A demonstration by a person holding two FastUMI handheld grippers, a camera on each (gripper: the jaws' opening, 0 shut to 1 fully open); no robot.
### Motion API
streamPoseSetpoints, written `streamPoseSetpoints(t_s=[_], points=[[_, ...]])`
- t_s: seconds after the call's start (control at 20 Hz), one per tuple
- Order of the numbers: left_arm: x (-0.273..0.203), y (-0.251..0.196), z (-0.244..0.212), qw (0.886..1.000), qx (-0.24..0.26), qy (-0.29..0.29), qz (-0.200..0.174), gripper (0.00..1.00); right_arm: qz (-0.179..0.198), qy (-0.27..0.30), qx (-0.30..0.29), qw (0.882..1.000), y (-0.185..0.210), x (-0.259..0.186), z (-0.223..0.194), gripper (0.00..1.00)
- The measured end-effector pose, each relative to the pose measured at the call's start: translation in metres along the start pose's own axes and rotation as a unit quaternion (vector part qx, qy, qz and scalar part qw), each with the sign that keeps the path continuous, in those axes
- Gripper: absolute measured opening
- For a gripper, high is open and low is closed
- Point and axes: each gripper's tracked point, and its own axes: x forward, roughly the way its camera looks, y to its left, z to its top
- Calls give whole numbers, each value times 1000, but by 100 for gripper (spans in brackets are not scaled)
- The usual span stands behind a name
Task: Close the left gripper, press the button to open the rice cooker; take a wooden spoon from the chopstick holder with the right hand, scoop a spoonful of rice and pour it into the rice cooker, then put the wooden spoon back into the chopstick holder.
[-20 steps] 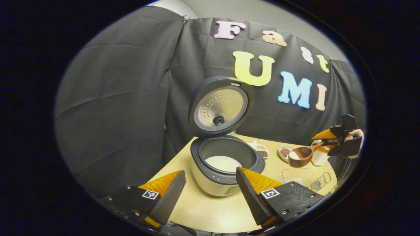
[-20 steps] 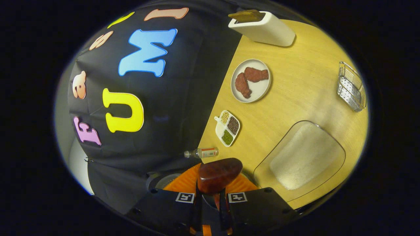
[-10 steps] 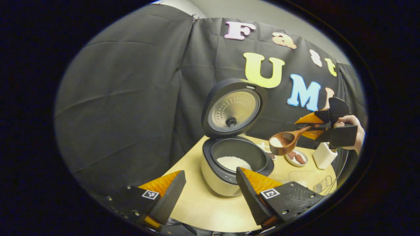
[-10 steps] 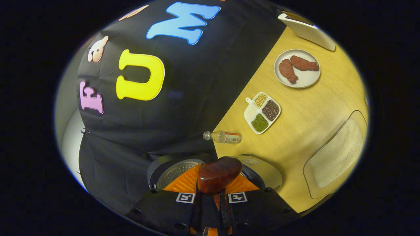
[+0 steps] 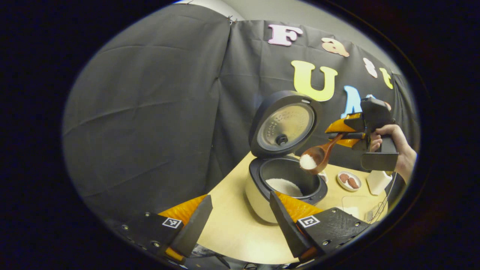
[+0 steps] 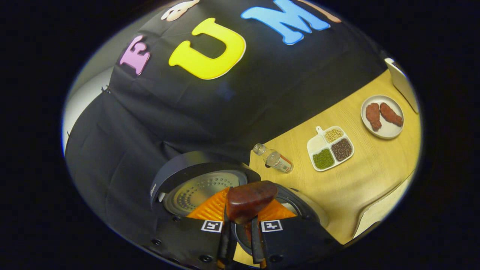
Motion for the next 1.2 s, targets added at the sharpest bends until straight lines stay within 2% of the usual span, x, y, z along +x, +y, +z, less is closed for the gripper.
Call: streamPoseSetpoints(t_s=[0.25, 0.5, 0.7, 0.85, 1.0, 1.2], points=[[10, 3, -9, 1000, -6, 10, 2, 96, 7, -14, -104, 994, 21, 14, -6, 23], [19, 7, -12, 1000, -12, 11, 5, 96, 12, -15, -171, 985, 28, 22, -15, 23], [19, 5, -9, 999, -37, 7, 1, 96, 7, -21, -217, 976, 29, 25, -16, 23], [17, 10, -1, 1000, -23, -7, 3, 96, 8, -25, -247, 969, 30, 29, -18, 23], [18, 22, 15, 999, -18, -23, 13, 96, 11, -41, -291, 956, 34, 27, -18, 23], [13, 31, 33, 998, -36, -44, 22, 96, 33, -78, -361, 929, 53, 20, -19, 23]])
